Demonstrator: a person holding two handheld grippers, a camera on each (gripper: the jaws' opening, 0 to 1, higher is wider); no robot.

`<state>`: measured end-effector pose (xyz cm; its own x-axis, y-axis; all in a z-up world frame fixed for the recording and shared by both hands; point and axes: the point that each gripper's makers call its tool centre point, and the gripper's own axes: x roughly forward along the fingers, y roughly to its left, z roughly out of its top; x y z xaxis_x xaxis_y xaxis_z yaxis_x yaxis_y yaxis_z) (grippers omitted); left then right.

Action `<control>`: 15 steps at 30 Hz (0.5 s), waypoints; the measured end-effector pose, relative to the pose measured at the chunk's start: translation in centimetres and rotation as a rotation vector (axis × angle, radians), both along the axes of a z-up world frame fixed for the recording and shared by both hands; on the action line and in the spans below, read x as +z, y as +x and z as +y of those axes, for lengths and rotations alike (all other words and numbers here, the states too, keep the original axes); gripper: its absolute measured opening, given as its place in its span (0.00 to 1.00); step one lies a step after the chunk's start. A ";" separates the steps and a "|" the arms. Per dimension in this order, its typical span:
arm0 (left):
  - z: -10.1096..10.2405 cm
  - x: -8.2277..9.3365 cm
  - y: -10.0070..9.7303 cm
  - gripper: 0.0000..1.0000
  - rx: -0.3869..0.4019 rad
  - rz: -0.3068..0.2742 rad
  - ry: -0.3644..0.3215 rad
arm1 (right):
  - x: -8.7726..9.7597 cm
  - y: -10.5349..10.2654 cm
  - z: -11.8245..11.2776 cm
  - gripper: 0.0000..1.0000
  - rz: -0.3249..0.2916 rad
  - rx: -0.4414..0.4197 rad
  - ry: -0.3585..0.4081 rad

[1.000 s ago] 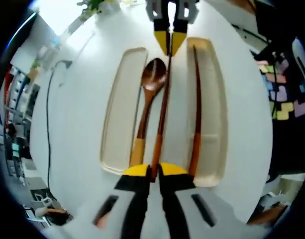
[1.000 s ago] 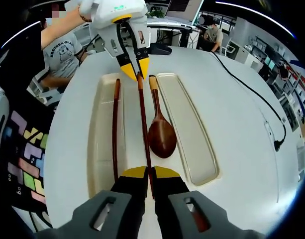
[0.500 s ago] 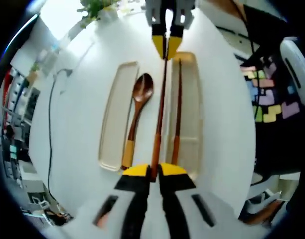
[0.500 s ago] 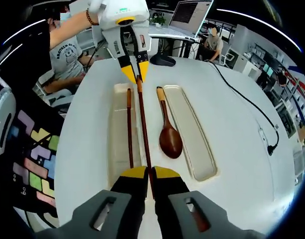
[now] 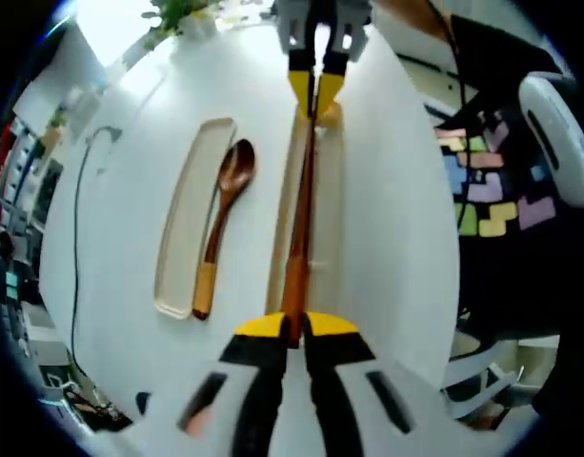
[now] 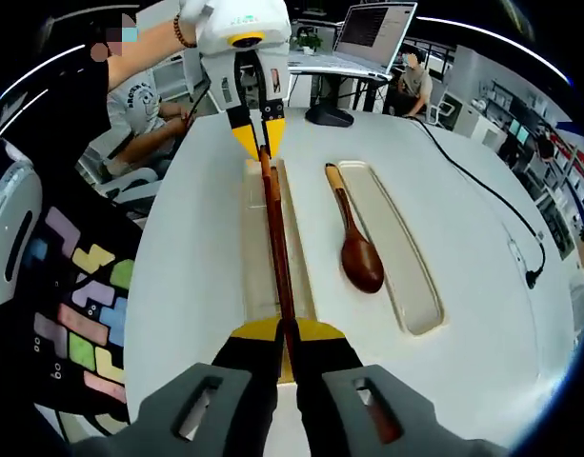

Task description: Arrange the utensils inside the cutlery case until each visible utensil rests in its matching compartment.

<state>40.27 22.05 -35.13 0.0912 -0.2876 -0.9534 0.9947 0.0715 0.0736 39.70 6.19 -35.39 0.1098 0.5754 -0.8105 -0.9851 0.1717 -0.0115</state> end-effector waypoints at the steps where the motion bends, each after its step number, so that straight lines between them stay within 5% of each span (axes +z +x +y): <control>1: 0.0 -0.2 -0.2 0.07 -0.003 0.006 0.003 | -0.1 -0.1 0.0 0.02 0.006 -0.002 -0.002; 15: 0.2 -0.6 -0.7 0.07 -0.003 0.039 -0.001 | -1.0 -0.7 0.2 0.02 0.105 -0.034 0.013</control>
